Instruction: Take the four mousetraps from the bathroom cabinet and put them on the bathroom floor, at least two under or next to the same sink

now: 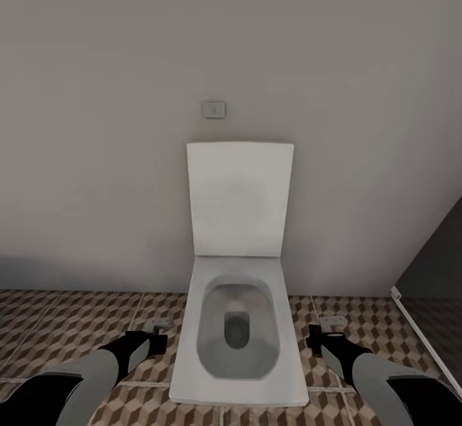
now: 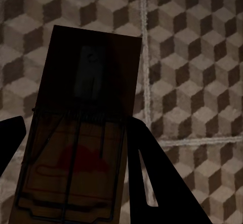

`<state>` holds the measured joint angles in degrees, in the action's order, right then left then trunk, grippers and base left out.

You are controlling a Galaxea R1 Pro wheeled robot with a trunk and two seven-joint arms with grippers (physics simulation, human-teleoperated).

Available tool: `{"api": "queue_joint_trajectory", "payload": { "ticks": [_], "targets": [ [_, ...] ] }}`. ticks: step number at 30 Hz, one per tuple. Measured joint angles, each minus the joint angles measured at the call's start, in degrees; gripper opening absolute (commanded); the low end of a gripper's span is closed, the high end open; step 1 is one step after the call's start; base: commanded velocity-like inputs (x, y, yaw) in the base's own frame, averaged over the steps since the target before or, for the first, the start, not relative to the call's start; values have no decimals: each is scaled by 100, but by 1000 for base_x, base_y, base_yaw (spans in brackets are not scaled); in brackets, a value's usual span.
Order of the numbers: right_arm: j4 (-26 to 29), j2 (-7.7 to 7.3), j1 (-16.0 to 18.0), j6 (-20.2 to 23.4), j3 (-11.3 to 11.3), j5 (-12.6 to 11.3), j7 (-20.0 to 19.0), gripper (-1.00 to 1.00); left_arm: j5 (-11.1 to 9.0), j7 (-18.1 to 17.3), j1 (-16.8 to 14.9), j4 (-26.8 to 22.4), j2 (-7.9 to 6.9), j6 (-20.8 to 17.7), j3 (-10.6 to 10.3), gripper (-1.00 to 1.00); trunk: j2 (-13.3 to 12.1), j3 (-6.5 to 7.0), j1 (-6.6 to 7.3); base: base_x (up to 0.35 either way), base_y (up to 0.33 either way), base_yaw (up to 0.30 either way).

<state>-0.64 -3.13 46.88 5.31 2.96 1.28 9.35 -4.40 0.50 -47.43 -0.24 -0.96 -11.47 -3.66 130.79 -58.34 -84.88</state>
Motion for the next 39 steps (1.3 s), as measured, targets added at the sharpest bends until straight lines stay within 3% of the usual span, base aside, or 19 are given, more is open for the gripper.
{"api": "queue_joint_trajectory", "payload": {
  "ticks": [39],
  "targets": [
    [0,-12,0,83,-40,-38,-54,-100,-1,1,0,0,-17,-9,0,-100,0,-67,0,0,0,0]
  ]
}}
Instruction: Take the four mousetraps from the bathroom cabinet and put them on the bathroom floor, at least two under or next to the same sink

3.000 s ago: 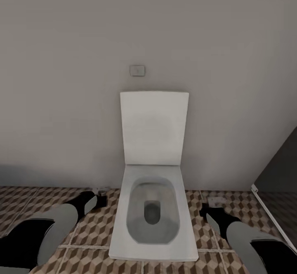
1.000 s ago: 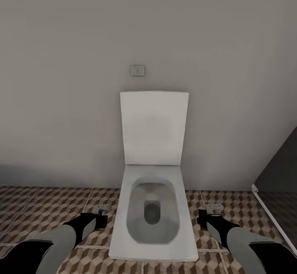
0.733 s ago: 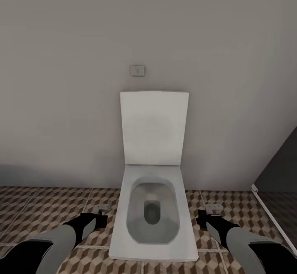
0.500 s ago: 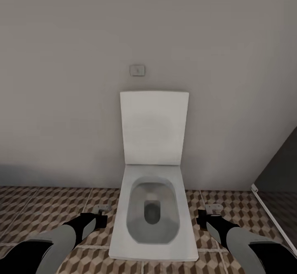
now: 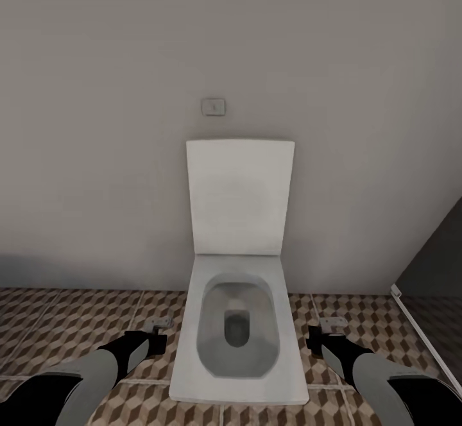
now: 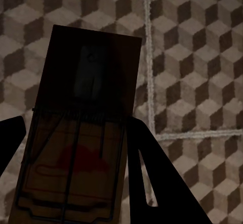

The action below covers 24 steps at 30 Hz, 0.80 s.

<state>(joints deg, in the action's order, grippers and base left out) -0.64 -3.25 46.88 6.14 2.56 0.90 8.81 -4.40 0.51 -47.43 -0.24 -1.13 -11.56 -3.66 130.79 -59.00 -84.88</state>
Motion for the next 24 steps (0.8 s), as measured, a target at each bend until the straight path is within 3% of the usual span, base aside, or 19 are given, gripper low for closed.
{"api": "queue_joint_trajectory", "payload": {
  "ticks": [24],
  "targets": [
    [8,-10,0,-1,-2,3,10,-100,-8,1,0,0,-9,-7,0,-100,0,-69,0,0,0,0]
  ]
}}
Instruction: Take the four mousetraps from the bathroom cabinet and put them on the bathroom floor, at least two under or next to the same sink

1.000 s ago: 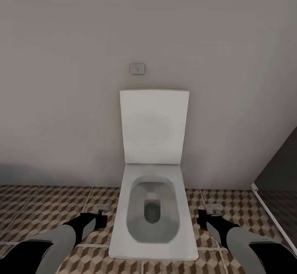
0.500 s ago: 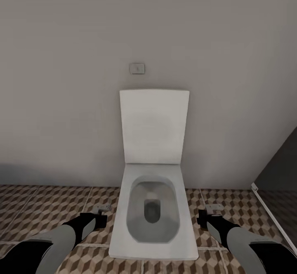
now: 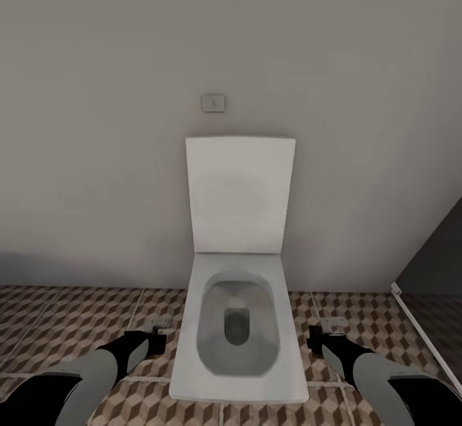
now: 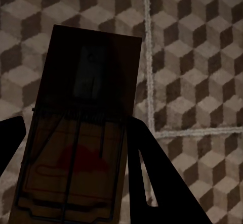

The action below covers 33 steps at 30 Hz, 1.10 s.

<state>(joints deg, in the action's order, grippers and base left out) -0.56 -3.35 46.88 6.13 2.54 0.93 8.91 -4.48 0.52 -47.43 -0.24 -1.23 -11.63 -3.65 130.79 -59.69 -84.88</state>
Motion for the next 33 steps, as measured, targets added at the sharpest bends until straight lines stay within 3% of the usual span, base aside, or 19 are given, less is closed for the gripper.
{"api": "queue_joint_trajectory", "payload": {
  "ticks": [33],
  "targets": [
    [0,0,0,0,-7,2,0,-100,0,-1,0,0,9,0,0,-100,0,-1,0,0,0,0]
  ]
}}
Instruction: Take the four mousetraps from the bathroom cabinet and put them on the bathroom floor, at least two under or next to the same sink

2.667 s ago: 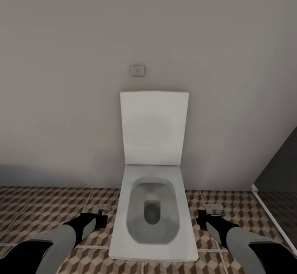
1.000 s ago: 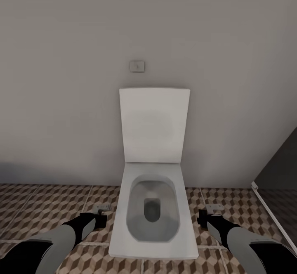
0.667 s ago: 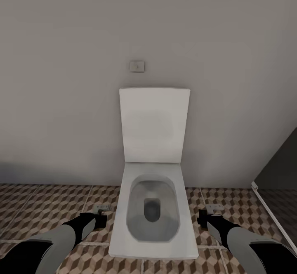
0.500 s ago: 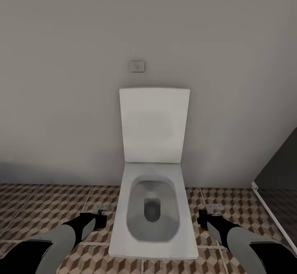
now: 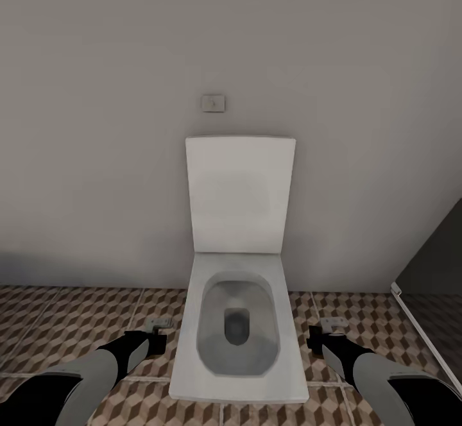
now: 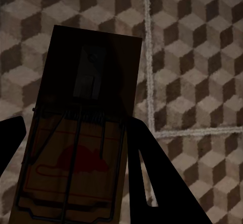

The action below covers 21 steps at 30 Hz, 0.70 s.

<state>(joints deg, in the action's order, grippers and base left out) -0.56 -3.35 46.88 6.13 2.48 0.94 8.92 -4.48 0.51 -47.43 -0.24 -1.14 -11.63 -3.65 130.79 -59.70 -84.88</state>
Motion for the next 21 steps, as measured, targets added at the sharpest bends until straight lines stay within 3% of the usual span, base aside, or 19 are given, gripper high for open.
{"api": "queue_joint_trajectory", "payload": {
  "ticks": [21],
  "targets": [
    [0,-5,0,0,0,0,-2,-100,0,-2,0,0,-7,-9,0,-100,0,-1,0,0,0,0]
  ]
}}
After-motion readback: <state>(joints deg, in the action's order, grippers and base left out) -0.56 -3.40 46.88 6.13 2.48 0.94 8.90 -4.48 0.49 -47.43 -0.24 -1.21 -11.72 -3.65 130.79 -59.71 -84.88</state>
